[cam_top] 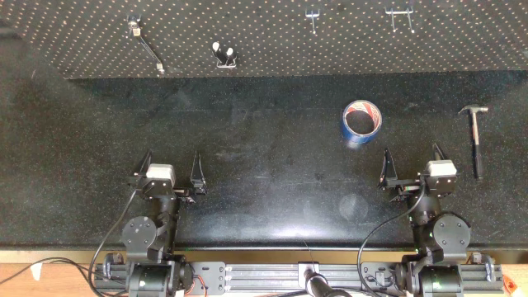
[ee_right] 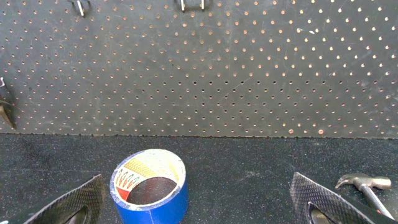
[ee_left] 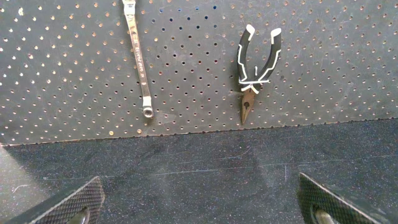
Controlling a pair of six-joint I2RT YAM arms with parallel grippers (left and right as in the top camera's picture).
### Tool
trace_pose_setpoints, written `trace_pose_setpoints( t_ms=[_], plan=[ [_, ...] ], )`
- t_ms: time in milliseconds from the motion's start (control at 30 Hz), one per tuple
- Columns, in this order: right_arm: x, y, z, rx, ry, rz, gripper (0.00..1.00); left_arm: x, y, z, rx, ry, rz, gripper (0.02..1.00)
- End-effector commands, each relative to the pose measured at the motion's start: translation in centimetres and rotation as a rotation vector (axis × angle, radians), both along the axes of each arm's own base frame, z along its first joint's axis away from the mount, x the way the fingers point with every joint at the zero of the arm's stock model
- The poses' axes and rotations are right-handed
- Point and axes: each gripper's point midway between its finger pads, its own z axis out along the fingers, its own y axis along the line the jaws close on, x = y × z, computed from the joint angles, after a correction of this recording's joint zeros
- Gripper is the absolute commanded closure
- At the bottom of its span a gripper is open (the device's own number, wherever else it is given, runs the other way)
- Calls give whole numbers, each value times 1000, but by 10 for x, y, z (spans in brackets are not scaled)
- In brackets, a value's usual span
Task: Place Tools Onto Pegboard
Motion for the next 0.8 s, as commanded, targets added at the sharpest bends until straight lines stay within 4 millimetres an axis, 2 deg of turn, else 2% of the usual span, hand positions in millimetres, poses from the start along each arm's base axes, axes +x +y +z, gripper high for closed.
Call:
trace_pose_setpoints(
  t_ms=[33,300,433,567,633,700,800],
  plan=[
    [-1,4,-1,-17,-1,21,27,-1,0,1,5,-6,2,23],
    [0,2,-1,-17,0,11,29,-1,0,1,5,-6,2,23],
    [1,3,7,87,5,11,29,-1,0,1,6,-6,2,23],
    [22,36,39,114,125,187,29,-1,0,1,5,-6,2,23],
    [43,52,59,165,198,244,29,-1,0,1,5,-6,2,23],
    [60,60,58,177,289,258,27,-1,0,1,5,-6,2,23],
    [83,80,48,172,436,295,27,-1,0,1,6,-6,2,23]
  ],
)
